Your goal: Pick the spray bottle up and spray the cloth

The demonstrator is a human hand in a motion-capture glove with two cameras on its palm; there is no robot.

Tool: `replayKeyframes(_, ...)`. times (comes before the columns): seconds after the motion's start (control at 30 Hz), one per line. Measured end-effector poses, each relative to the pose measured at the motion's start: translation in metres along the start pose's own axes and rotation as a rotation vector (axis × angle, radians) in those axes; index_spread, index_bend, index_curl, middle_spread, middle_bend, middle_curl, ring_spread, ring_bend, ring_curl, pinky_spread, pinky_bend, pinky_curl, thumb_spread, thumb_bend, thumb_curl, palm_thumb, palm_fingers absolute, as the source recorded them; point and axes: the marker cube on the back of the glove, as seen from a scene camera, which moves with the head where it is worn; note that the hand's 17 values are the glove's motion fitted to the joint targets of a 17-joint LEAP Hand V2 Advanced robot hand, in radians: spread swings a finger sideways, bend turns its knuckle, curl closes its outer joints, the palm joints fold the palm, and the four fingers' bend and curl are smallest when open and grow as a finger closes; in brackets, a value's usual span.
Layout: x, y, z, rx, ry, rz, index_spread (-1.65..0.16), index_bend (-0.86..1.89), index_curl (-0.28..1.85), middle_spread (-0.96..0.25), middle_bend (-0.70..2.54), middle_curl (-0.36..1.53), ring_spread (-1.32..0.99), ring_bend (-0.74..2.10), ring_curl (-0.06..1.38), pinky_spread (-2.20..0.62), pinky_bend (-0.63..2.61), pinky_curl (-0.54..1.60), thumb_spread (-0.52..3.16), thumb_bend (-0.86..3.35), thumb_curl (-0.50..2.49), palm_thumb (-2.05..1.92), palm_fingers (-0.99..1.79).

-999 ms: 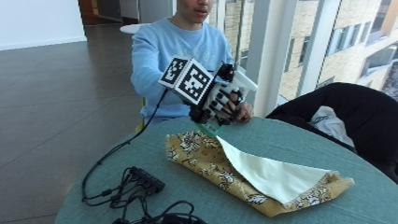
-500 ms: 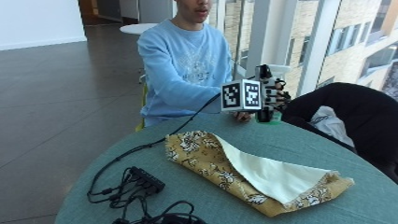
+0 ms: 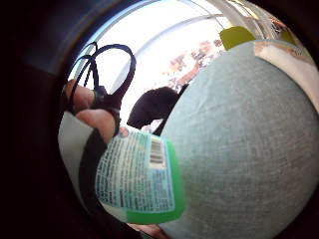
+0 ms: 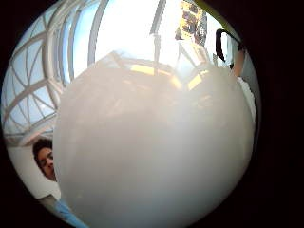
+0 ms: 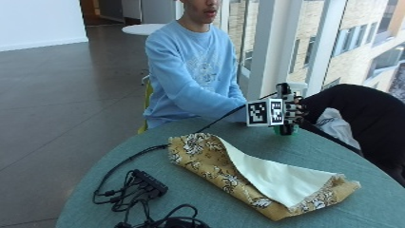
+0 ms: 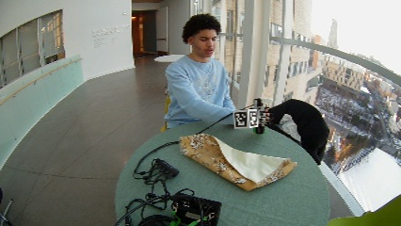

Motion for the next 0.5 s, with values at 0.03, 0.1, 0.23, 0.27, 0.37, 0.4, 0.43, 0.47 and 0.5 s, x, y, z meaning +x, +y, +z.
replayKeyframes(0.03, 0.002, 0.001, 0.001, -0.003, 0.001, 0.002, -0.2, 0.18, 0.62, -0.09, 0.31, 0.47, -0.09, 0.46, 0.4, 0.0, 0.23, 0.37, 0.71, -0.03, 0.7, 0.89, 1.2)
replayKeyframes(0.1, 0.004, 0.003, 0.004, -0.007, 0.001, 0.005, -0.2, 0.18, 0.62, -0.08, 0.31, 0.47, -0.09, 0.46, 0.4, 0.01, 0.23, 0.37, 0.72, -0.03, 0.7, 0.89, 1.2)
replayKeyframes(0.23, 0.008, 0.005, 0.009, -0.012, 0.005, 0.007, -0.2, 0.19, 0.62, -0.08, 0.31, 0.47, -0.09, 0.46, 0.4, 0.01, 0.22, 0.37, 0.76, -0.03, 0.69, 0.89, 1.2)
replayKeyframes(0.27, 0.009, 0.005, 0.01, -0.011, 0.005, 0.008, -0.2, 0.19, 0.61, -0.08, 0.3, 0.47, -0.09, 0.46, 0.4, 0.01, 0.22, 0.37, 0.76, -0.03, 0.68, 0.89, 1.2)
replayKeyframes(0.37, 0.01, 0.006, 0.012, -0.013, 0.002, 0.011, -0.2, 0.19, 0.61, -0.08, 0.3, 0.47, -0.09, 0.46, 0.4, 0.01, 0.21, 0.36, 0.78, -0.03, 0.68, 0.89, 1.21)
replayKeyframes(0.4, 0.01, 0.006, 0.012, -0.017, 0.0, 0.013, -0.2, 0.19, 0.61, -0.08, 0.3, 0.47, -0.1, 0.45, 0.4, 0.01, 0.21, 0.36, 0.79, -0.03, 0.67, 0.89, 1.21)
replayKeyframes(0.43, 0.01, 0.007, 0.011, -0.026, -0.002, 0.017, -0.2, 0.19, 0.61, -0.08, 0.3, 0.47, -0.1, 0.45, 0.4, 0.01, 0.21, 0.36, 0.8, -0.03, 0.67, 0.88, 1.21)
replayKeyframes(0.47, 0.011, 0.008, 0.011, -0.038, -0.003, 0.022, -0.19, 0.19, 0.61, -0.08, 0.3, 0.47, -0.1, 0.45, 0.4, 0.01, 0.21, 0.36, 0.8, -0.03, 0.67, 0.88, 1.21)
replayKeyframes(0.5, 0.012, 0.009, 0.009, -0.053, -0.004, 0.027, -0.2, 0.2, 0.61, -0.08, 0.3, 0.47, -0.1, 0.45, 0.4, 0.01, 0.2, 0.36, 0.82, -0.03, 0.66, 0.88, 1.21)
